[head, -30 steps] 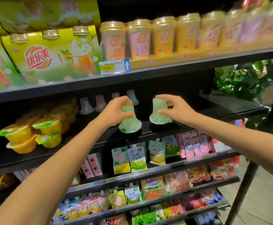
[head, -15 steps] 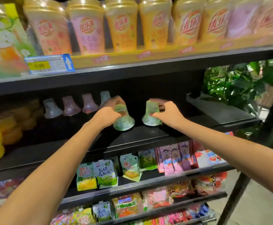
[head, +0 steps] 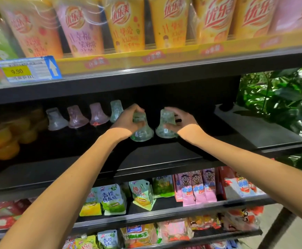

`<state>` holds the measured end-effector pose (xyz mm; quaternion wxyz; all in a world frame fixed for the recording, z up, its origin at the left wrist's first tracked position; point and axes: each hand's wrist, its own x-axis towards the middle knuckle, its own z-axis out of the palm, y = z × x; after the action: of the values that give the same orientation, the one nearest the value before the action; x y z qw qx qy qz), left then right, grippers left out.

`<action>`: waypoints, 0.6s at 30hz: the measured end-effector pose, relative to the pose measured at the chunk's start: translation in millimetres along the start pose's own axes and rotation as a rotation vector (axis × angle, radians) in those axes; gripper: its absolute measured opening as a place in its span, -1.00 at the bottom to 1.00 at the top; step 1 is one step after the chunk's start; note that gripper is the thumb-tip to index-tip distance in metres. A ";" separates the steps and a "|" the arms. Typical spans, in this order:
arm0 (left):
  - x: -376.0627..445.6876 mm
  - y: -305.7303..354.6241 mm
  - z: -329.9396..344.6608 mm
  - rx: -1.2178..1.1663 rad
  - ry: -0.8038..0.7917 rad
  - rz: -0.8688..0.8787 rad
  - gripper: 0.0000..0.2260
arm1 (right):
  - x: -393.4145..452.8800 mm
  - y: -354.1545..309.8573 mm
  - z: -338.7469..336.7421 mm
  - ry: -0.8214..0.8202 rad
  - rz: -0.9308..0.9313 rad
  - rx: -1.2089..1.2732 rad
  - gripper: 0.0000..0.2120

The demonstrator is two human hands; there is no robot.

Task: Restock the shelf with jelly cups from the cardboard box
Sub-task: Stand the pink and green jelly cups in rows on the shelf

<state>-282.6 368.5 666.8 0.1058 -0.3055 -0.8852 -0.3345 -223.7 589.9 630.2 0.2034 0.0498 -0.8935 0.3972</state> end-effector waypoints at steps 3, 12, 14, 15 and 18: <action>0.7 -2.0 4.3 -0.034 0.002 0.005 -0.70 | -0.9 0.5 -1.0 -0.021 0.024 0.027 -0.35; -68.6 10.9 -5.6 0.223 0.217 0.049 -0.74 | -43.2 -6.5 -26.5 0.119 -0.155 -0.383 -0.66; -87.1 10.7 2.7 0.312 0.103 0.134 -0.70 | -52.2 -7.7 -27.2 0.045 -0.257 -0.570 -0.65; -92.2 10.8 8.6 0.331 0.057 0.170 -0.68 | -54.1 -8.6 -25.0 0.002 -0.282 -0.618 -0.63; -94.9 8.5 22.4 0.411 0.018 0.182 -0.75 | -55.2 -8.3 -15.1 -0.079 -0.306 -0.666 -0.56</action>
<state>-202.0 343.6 617.2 0.2034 -0.3533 -0.9025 -0.1389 -166.4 591.2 622.7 0.2307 0.1292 -0.9632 0.0472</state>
